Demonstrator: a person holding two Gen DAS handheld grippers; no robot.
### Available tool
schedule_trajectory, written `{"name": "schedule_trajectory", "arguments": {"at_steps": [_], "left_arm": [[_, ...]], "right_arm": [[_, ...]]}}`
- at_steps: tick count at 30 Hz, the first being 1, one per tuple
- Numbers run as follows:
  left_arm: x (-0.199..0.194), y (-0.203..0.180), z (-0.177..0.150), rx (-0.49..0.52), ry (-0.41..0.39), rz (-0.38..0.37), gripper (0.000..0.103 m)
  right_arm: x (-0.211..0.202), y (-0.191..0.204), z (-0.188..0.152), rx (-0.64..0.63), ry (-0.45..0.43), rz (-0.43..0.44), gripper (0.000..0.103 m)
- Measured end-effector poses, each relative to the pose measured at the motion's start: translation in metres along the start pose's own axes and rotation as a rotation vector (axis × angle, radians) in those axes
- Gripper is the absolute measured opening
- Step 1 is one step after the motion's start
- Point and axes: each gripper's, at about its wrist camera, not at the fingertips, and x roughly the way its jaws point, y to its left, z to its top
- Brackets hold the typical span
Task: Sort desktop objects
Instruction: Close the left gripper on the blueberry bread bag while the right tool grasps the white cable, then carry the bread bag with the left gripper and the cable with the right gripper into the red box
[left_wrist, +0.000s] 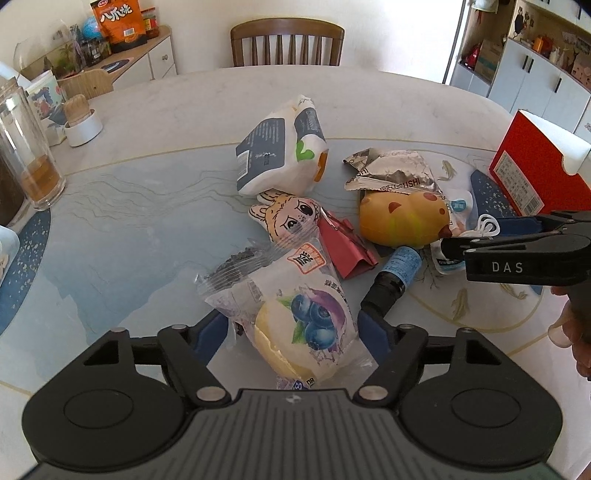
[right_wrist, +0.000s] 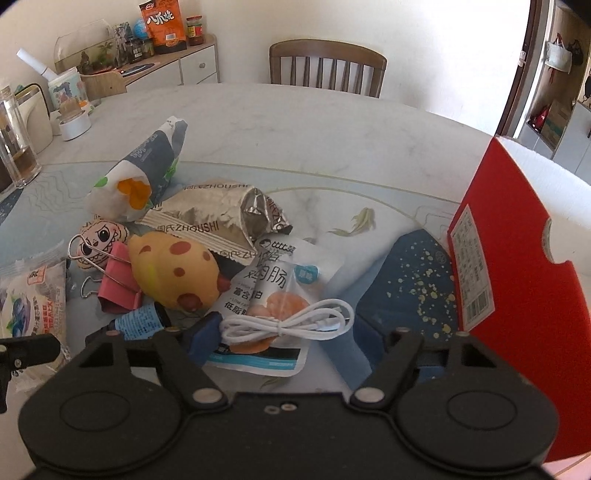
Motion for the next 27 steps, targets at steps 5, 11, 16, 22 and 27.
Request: {"name": "schedule_trajectory", "arguments": {"at_steps": [5,11,16,22,27], "left_arm": [[-0.002,-0.001,0.0,-0.002,-0.001,-0.012,0.06],[-0.007,0.0,-0.001,-0.007,-0.003,-0.009,0.055],[-0.017,-0.002,-0.001,-0.006,-0.016,-0.023,0.055],[-0.031,-0.009,0.0,0.012,-0.026,-0.037,0.055],[-0.045,-0.02,0.003,0.038,-0.042,-0.06,0.055]], "right_arm": [[-0.007,0.0,-0.001,0.001,-0.01,-0.009,0.077],[-0.022,-0.001,-0.003,0.008,-0.025,-0.015,0.077],[-0.038,-0.002,-0.006,0.02,-0.036,-0.017,0.077],[-0.06,-0.003,-0.01,0.038,-0.05,-0.009,0.077],[-0.08,-0.003,-0.014,0.052,-0.057,-0.007,0.077]]}}
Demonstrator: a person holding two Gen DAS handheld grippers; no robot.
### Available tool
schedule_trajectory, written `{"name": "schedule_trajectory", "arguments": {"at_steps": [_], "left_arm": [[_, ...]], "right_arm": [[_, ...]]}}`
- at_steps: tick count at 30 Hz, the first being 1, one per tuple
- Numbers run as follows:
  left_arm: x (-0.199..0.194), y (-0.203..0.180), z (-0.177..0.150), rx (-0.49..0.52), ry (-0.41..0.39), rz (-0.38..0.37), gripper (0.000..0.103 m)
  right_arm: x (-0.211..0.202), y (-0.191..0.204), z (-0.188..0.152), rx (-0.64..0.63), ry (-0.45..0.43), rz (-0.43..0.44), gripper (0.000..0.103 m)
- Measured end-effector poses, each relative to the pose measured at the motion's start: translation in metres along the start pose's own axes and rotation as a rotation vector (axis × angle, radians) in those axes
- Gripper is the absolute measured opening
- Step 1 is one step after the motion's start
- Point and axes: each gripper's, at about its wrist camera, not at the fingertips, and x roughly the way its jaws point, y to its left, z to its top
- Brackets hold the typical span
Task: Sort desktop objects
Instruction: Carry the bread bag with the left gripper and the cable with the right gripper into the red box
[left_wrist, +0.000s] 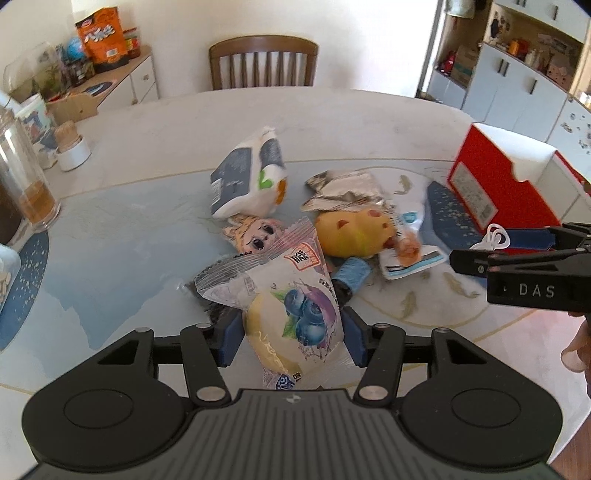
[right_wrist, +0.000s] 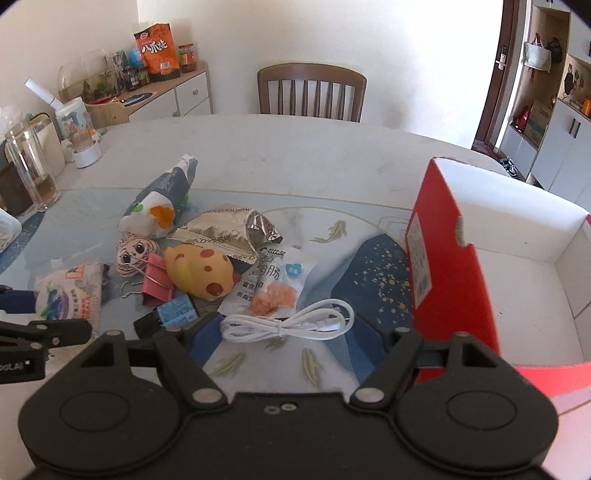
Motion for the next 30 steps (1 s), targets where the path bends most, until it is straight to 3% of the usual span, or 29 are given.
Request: {"name": "schedule_trajectory", "arguments": {"at_steps": [15,30], "left_arm": [[-0.033,-0.06,0.03,0.133,-0.064,-0.091,0.055],[-0.031,-0.159,0.073,0.273,-0.128,-0.134,0.055]], "right_arm": [[-0.064,-0.028,-0.002,0.05,-0.086,-0.045,0.077],[-0.089,-0.106,-0.003,0.093,-0.14,-0.119,0.077]]}}
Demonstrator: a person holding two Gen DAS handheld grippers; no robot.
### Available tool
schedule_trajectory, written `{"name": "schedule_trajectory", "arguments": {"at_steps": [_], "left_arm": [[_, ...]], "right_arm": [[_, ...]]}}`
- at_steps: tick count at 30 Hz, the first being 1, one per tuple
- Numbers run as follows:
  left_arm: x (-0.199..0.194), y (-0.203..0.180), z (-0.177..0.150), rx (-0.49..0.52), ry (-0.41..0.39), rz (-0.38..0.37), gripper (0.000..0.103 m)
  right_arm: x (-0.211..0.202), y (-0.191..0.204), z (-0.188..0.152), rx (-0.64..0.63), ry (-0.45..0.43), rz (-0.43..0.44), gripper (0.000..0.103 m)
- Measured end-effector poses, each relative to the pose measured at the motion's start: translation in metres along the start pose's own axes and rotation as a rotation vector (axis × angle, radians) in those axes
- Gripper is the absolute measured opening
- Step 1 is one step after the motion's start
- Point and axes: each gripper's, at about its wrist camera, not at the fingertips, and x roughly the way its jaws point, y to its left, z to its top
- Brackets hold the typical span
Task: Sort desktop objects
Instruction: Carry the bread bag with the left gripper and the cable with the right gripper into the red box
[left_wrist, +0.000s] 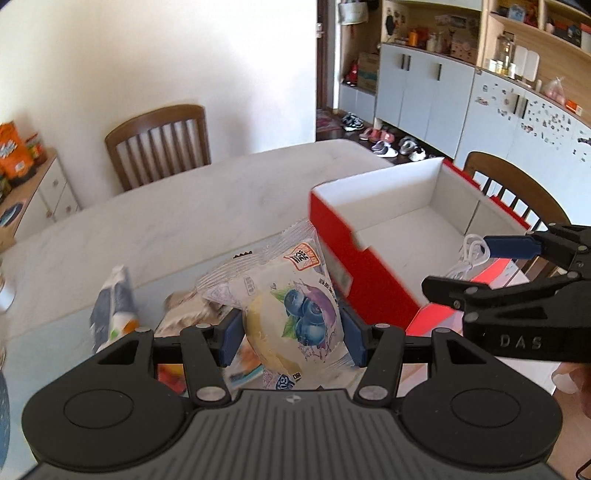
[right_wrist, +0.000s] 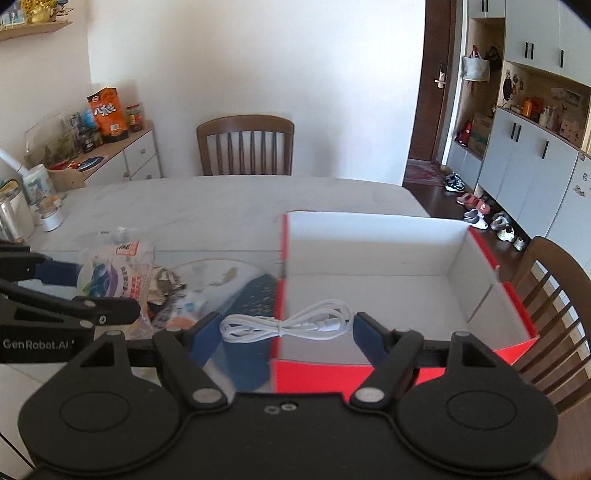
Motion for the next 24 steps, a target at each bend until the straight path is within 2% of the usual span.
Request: {"name": "schedule_trajectory", "arguments": {"at_steps": [11,19,24], "left_arm": [[0.041,-0.063,0.052,0.071,0.012,-0.037,0.055],[0.084,-0.099,0.077,0.134,0.077,-0.063,0.056],[0.118,-0.112,0.084,0.16,0.141,-0.064,0.056]], "right_arm": [[0.012,-0.069,0.003,0.0,0.024,-0.019,0.077],[0.035,-0.112,0.002,-0.009,0.072,-0.033,0.077],[0.054,-0.124,0.002,-0.041,0.105,-0.034,0.077]]}}
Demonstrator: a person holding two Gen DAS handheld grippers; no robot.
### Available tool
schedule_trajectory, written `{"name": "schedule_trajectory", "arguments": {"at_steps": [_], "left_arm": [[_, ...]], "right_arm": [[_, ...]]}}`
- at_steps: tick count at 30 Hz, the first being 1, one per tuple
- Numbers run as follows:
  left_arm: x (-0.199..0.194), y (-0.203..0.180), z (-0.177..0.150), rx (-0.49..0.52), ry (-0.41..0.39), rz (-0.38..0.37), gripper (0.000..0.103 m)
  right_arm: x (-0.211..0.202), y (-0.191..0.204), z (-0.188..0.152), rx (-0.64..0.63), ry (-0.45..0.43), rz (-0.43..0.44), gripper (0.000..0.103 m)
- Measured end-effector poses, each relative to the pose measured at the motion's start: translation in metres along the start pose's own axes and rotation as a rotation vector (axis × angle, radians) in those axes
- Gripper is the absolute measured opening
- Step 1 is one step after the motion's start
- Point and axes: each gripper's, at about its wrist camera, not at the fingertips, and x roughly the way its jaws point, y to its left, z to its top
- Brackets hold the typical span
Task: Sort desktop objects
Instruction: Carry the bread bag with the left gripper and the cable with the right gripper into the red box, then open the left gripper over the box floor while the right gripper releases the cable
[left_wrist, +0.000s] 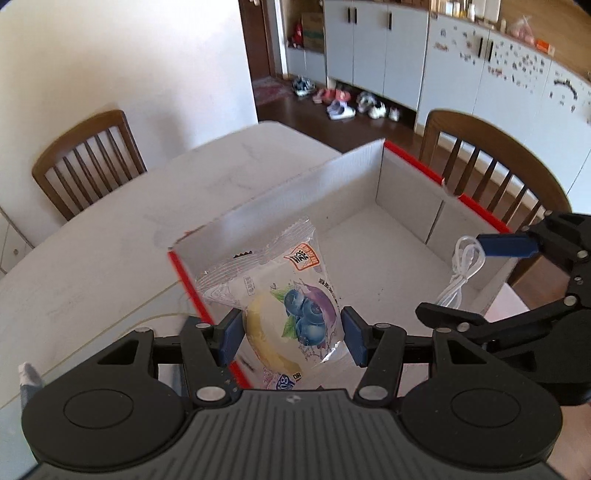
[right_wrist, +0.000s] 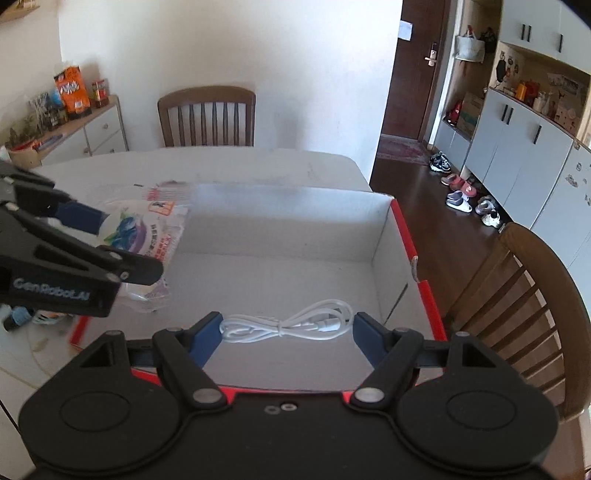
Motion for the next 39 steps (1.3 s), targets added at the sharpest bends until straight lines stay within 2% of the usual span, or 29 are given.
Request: {"name": "schedule_trajectory", "arguments": {"at_steps": [7,14,19,27,39], "left_arm": [[0.054,-0.005,0.009,0.009,0.111,-0.032,0.056],[0.094,-0.006,0.01,0.02,0.22,-0.05,0.056],[0.112,-0.005,0.006,0.025,0.271,-0.056,0.056],[0.126,-0.001,0.01,-0.002,0.293,-0.076,0.057],[0.118,0.001,0.016,-0.015,0.273,-0.073,0.057]], "right_arm": [[0.031,-0.01,0.002,-0.058,0.066,0.032,0.076],[0.067,-0.024,0.003,-0.067,0.209,0.112,0.076],[0.081,-0.021,-0.001,-0.107,0.262,0.098,0.076],[0.086,-0.016,-0.006,-0.125,0.305,0.112,0.076],[0.082,-0.026,-0.006,-0.112,0.321,0.141,0.077]]}}
